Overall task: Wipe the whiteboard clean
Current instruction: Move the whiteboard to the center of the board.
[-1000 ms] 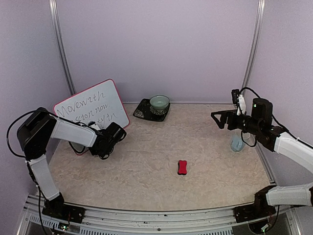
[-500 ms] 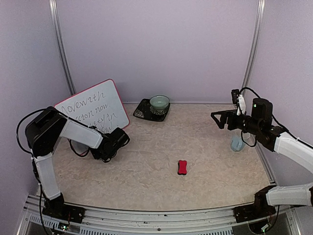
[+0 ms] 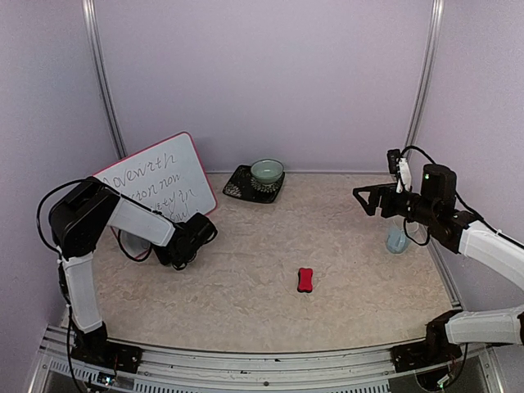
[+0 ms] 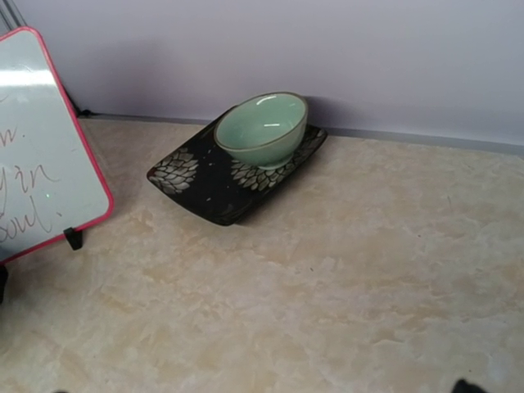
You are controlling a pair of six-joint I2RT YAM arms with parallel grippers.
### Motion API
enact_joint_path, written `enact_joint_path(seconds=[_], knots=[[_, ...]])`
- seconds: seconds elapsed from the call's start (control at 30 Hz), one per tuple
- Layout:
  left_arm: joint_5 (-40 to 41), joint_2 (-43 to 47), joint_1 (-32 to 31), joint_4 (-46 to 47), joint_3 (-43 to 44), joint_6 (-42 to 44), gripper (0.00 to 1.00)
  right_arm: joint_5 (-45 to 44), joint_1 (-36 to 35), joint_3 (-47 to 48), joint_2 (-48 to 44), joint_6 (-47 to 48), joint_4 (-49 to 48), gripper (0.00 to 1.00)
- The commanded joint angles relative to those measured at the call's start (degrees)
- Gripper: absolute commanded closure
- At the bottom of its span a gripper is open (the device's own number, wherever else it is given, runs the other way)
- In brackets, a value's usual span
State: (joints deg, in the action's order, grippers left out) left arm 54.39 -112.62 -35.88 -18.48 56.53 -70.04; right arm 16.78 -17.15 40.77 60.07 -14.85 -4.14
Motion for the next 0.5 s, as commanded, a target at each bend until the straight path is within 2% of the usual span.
enact_joint_path(seconds=[0.0, 0.47], knots=[[0.55, -1.52, 1.19, 1.47, 1.59, 1.43, 0.45, 0.55, -0.71, 1.52, -0.92, 0.04, -0.30, 0.00], [-0.10, -3.79, 2.18, 2.41, 3.25, 1.93, 0.50, 1.07, -0.70, 1.52, -0.55, 0.05, -0.61, 0.00]])
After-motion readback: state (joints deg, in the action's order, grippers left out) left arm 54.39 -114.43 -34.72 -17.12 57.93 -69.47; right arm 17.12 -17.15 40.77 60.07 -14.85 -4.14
